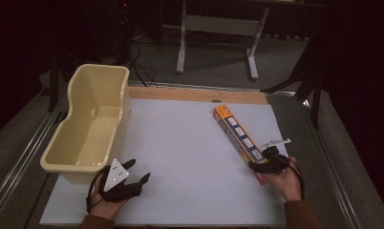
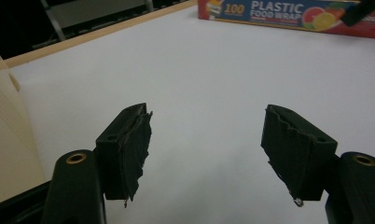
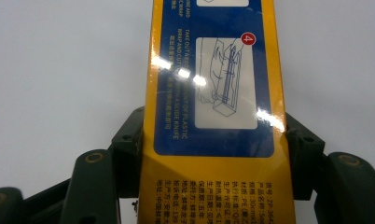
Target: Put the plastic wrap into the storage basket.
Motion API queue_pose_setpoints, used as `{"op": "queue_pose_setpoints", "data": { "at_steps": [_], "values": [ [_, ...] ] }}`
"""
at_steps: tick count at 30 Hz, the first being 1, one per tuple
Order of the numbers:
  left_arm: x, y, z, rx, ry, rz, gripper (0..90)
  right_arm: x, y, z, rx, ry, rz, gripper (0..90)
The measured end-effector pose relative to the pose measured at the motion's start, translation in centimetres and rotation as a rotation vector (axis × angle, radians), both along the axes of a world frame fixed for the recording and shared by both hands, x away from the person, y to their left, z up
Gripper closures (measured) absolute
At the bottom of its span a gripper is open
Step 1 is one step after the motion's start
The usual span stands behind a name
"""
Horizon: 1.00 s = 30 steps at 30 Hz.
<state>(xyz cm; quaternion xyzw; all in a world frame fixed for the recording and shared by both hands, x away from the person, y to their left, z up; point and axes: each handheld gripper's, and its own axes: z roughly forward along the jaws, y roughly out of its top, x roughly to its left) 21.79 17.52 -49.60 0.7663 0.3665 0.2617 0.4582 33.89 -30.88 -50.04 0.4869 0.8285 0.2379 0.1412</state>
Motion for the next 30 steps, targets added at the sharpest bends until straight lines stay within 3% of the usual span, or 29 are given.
{"op": "queue_pose_setpoints", "data": {
  "at_steps": [8,13,14,15,21,27,30],
  "values": [
    [0.0,0.0,0.0,0.003,0.002,0.006,32.4,-4.9,-0.1,0.4,-0.035,0.06,-0.012,38.5],
    [0.1,0.0,-0.1,0.003,0.006,0.009,32.6,-5.4,-0.3,0.5,-0.032,0.104,-0.016,31.0],
    [0.1,0.0,-0.1,0.003,0.005,0.01,32.6,-5.0,-0.1,0.6,-0.031,0.126,0.003,23.9],
    [0.1,0.0,-0.1,0.002,0.005,0.011,32.6,-4.9,0.0,0.7,-0.034,0.12,0.005,22.4],
    [0.1,0.0,-0.1,0.0,0.005,0.012,32.6,-2.8,1.1,2.3,-0.048,0.072,0.048,19.4],
    [0.0,0.1,0.1,-0.003,-0.005,0.016,33.2,0.6,2.9,3.4,-0.081,0.078,0.099,22.2],
    [0.0,0.2,0.1,-0.007,-0.008,0.018,33.2,2.3,3.8,3.6,-0.101,0.105,0.122,27.8]
  ]
}}
